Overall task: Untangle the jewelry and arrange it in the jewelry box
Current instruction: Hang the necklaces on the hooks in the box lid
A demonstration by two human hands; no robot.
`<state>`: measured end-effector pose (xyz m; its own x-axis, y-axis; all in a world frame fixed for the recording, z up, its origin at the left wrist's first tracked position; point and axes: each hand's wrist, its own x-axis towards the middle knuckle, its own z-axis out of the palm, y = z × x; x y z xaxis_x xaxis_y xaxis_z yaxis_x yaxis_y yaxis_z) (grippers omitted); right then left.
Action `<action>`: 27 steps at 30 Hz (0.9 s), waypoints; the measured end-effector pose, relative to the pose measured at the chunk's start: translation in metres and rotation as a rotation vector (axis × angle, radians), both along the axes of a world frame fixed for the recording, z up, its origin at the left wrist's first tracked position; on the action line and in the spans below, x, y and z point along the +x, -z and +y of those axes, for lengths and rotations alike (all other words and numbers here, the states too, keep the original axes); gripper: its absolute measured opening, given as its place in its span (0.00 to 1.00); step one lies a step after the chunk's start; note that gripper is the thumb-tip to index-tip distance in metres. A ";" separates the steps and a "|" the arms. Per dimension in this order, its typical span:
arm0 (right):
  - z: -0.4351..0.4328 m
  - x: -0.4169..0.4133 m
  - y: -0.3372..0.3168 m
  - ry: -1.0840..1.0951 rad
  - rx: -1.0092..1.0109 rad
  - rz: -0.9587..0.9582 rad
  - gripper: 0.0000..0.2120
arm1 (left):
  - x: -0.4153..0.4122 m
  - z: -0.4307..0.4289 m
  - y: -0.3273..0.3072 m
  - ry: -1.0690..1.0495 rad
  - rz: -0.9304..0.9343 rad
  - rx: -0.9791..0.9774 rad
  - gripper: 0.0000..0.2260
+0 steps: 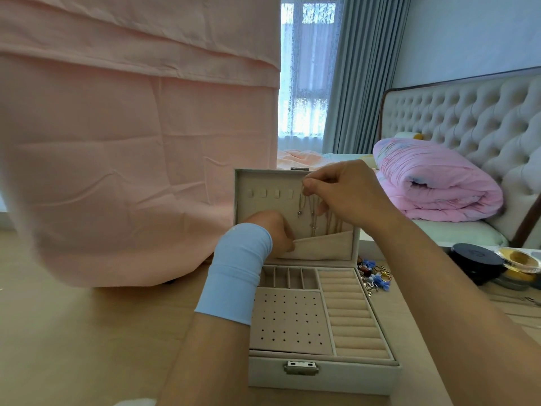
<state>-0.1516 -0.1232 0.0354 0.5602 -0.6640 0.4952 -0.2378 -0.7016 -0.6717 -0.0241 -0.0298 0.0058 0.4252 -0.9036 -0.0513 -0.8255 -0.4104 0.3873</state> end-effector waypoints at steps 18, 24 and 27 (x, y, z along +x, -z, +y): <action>-0.006 -0.019 0.049 -0.051 -0.051 0.346 0.17 | -0.009 -0.001 -0.002 -0.002 -0.052 -0.065 0.15; -0.020 -0.089 0.038 0.025 -0.013 0.253 0.09 | -0.048 -0.011 -0.006 0.110 -0.070 -0.310 0.11; -0.032 -0.132 0.046 0.068 0.059 0.394 0.06 | -0.090 -0.020 0.004 0.224 -0.075 -0.314 0.09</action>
